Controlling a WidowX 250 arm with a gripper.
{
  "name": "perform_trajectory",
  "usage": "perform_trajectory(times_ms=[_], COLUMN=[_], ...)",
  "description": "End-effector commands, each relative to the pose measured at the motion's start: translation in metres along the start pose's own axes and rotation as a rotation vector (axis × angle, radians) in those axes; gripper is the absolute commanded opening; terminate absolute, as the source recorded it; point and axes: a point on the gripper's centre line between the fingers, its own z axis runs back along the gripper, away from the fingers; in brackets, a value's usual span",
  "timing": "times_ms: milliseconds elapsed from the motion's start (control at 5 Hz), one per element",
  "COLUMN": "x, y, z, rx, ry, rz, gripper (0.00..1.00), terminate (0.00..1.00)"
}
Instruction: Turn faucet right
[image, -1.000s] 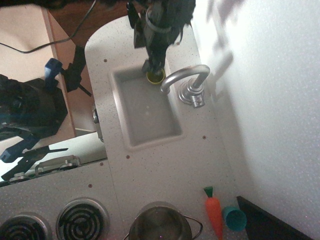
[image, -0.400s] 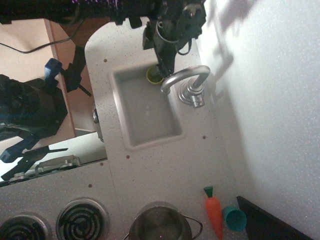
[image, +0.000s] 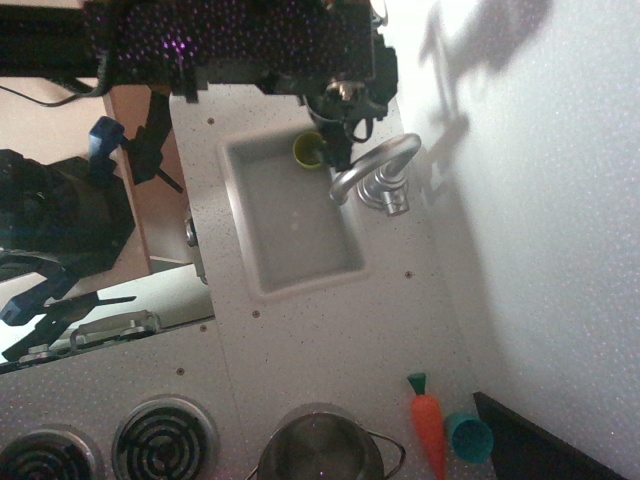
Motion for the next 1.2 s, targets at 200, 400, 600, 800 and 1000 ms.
perform_trajectory(times_ms=[200,400,600,800,1000], x=[0.009,0.007,0.013,0.024,0.028], y=[-0.017,-0.021,-0.026,-0.034,-0.037], z=[0.018,0.021,0.027,0.033,0.041], rx=[-0.022,-0.018,-0.026,-0.037,-0.038], ry=[-0.104,-0.114,-0.113,-0.096,-0.076], rz=[-0.007,-0.007,-0.012,-0.036,-0.048], gripper=[1.0,1.0,1.0,1.0,1.0], terminate=[0.0,0.0,0.0,0.0,0.0])
